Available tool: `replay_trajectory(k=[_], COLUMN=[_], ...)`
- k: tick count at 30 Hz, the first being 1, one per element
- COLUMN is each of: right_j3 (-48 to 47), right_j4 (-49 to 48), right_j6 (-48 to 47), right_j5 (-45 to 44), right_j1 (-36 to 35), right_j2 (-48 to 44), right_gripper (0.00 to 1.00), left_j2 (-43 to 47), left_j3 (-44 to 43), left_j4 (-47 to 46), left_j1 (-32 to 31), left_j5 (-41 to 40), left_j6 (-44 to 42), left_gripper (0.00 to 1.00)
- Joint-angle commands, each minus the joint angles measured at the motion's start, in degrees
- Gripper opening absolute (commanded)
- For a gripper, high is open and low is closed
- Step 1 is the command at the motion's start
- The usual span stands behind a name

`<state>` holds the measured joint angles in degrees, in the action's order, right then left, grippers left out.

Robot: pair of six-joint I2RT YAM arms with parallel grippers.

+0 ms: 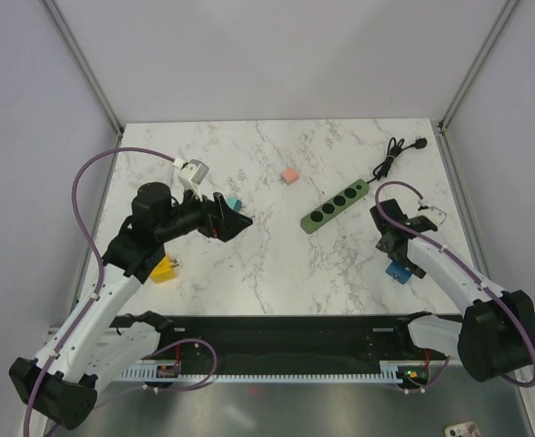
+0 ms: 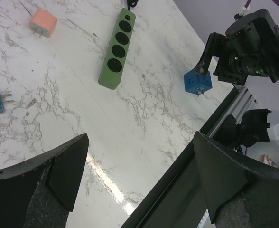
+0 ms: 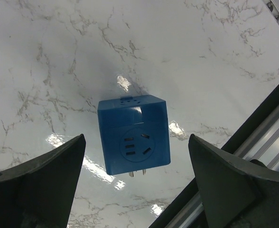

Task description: Insert the plug

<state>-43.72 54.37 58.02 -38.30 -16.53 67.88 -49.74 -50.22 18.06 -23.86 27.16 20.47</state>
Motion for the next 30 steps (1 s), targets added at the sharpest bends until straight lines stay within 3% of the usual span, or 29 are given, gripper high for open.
replay_trajectory(k=[1, 7, 13, 17, 20, 24, 30], right_j3=[0.75, 0.22, 0.39, 2.06, 4.08, 6.45, 10.94], right_j4=[-3.12, -4.79, -9.96, -16.65, -20.61, -24.65, -36.07], right_j6=[-1.68, -2.65, -7.56, -12.04, -11.53, -9.86, -13.20], right_j5=[0.85, 3.68, 8.05, 21.57, 31.17, 42.04, 54.90], right_j1=[1.32, 2.73, 2.74, 2.74, 2.65, 2.12, 1.77], right_j2=[1.99, 6.47, 3.42, -0.37, -3.45, -8.01, -20.21], right_gripper=[0.97, 0.94, 0.80, 0.57, 0.48, 0.41, 0.40], left_j2=[0.78, 0.87, 1.66, 2.10, 1.49, -0.01, -2.47], left_j3=[0.29, 0.47, 1.08, 1.17, 1.09, 0.91, -0.23], left_j4=[-3.03, -3.21, -3.30, -3.56, -3.65, -3.04, -3.21], left_j1=[0.21, 0.21, 0.21, 0.13, 0.13, 0.13, 0.13], left_j5=[1.05, 2.29, 2.20, 1.76, 1.23, 1.14, 6.14], left_j6=[-1.57, -1.22, -1.31, -1.40, -1.22, 0.00, 3.34], left_gripper=[0.98, 0.98, 0.97, 0.97, 0.96, 0.95, 0.92])
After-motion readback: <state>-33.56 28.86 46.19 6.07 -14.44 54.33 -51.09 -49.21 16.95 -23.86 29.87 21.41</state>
